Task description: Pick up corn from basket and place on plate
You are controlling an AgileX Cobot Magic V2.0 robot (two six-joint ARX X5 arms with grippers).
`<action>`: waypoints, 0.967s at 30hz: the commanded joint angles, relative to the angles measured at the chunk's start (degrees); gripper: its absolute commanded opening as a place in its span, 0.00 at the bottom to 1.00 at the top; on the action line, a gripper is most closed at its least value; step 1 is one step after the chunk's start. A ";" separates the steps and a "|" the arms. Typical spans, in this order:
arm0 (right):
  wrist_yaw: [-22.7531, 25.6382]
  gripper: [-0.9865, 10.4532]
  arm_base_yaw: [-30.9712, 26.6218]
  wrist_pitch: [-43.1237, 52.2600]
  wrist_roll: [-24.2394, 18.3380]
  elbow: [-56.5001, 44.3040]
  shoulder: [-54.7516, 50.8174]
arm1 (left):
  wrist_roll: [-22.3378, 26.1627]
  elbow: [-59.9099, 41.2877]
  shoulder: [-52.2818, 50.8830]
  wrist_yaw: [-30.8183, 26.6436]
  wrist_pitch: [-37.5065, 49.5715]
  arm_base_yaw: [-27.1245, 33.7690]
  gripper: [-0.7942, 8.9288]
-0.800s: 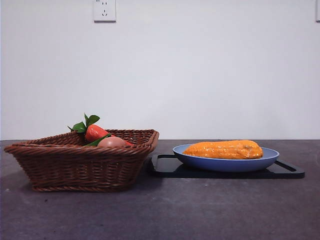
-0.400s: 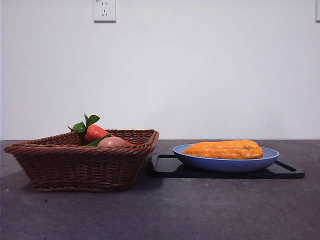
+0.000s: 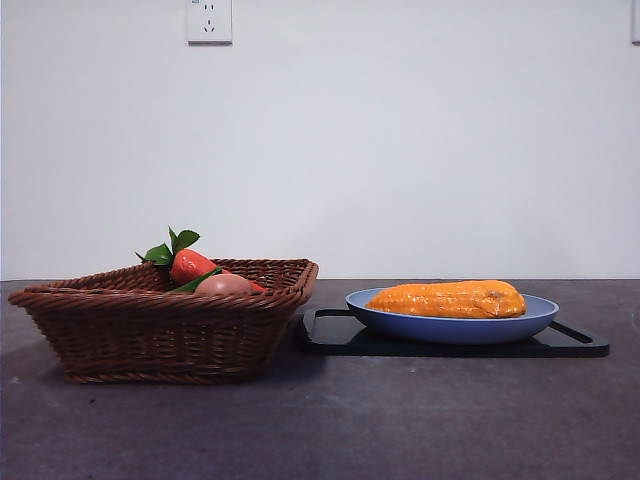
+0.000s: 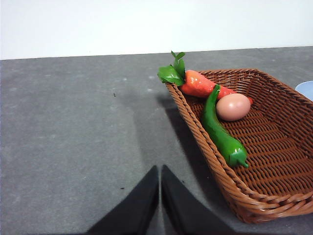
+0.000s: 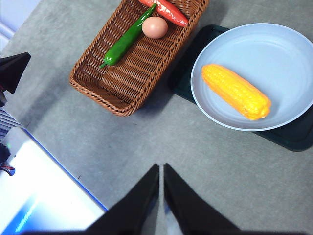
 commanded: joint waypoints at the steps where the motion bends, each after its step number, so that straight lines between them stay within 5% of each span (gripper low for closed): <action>1: -0.31 0.09 0.35 0.37 -0.68 0.42 0.31 | -0.26 -1.62 0.07 -0.15 0.22 0.20 0.09; 8: 0.28 0.09 -2.43 15.91 -6.23 -2.56 -4.90 | -0.26 -1.62 0.07 -0.15 0.24 0.20 0.09; 15: 0.35 0.09 -7.93 37.38 -0.50 -18.86 -18.32 | -0.26 -1.62 0.07 -0.15 0.26 0.20 0.09; 29: 11.45 0.09 -13.42 58.82 0.13 -53.44 -44.04 | -0.24 -1.62 0.07 -0.15 0.24 0.20 0.09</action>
